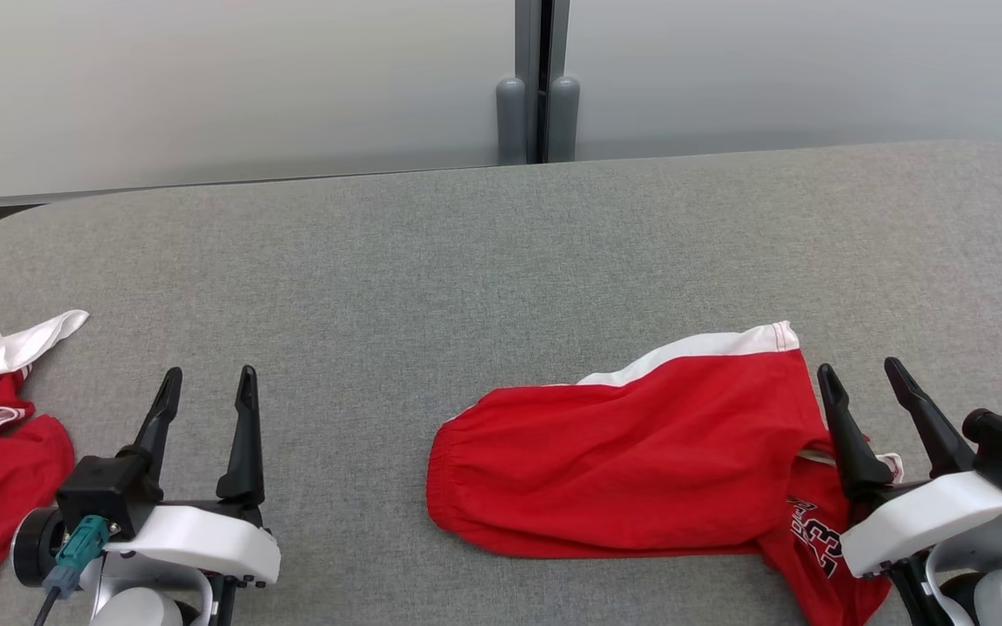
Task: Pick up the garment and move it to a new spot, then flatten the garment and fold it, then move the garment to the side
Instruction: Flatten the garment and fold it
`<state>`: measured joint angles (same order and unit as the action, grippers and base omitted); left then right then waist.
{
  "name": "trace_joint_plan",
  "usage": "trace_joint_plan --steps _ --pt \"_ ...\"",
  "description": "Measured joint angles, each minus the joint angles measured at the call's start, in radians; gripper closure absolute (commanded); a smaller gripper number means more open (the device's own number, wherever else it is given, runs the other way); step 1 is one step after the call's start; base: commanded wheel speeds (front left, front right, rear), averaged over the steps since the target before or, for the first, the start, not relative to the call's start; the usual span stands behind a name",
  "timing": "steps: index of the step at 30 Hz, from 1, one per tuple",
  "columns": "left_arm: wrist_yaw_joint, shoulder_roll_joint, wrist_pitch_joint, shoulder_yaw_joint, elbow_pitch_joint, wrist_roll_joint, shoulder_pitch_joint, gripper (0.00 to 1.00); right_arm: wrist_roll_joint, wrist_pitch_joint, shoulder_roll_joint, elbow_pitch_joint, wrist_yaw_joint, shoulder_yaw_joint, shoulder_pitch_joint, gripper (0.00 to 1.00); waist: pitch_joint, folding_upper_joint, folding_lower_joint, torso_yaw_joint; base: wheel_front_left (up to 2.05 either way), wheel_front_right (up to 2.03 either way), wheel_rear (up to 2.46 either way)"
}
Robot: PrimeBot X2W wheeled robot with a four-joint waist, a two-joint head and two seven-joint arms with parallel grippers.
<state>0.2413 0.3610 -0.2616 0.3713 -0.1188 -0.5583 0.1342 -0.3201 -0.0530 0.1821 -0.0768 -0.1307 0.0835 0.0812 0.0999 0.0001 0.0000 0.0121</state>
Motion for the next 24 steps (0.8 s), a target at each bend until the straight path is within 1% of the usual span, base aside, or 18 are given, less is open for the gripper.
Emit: trace_joint_plan --steps 16,18,21,23,24 --pt "-0.005 -0.008 0.004 0.025 -0.021 0.009 -0.003 0.0 0.003 -0.01 -0.002 0.006 0.0 0.001 -0.011 0.0 -0.015 0.0 0.0 0.004 0.0 0.0 0.0" --pt "-0.016 -0.01 0.019 0.046 -0.017 0.015 0.005 0.0 0.003 -0.01 -0.003 0.008 0.0 0.0 -0.011 0.0 -0.012 0.0 0.0 0.005 0.0 0.0 0.0" --pt "-0.049 -0.022 0.061 0.097 -0.013 0.03 0.051 0.0 0.003 -0.011 -0.004 0.01 0.0 0.0 -0.011 0.0 -0.005 0.0 0.0 0.006 0.0 0.0 0.0" --pt "-0.078 -0.037 0.092 0.137 -0.016 0.039 0.092 0.0 0.002 -0.017 -0.003 0.012 0.0 0.002 -0.009 0.0 0.005 0.0 0.0 0.006 0.0 0.0 0.0" --pt "-0.114 -0.058 0.128 0.182 -0.029 0.044 0.139 0.0 0.002 -0.018 -0.003 0.014 0.0 0.008 -0.007 0.0 0.016 0.0 0.0 0.005 0.0 0.0 0.0"
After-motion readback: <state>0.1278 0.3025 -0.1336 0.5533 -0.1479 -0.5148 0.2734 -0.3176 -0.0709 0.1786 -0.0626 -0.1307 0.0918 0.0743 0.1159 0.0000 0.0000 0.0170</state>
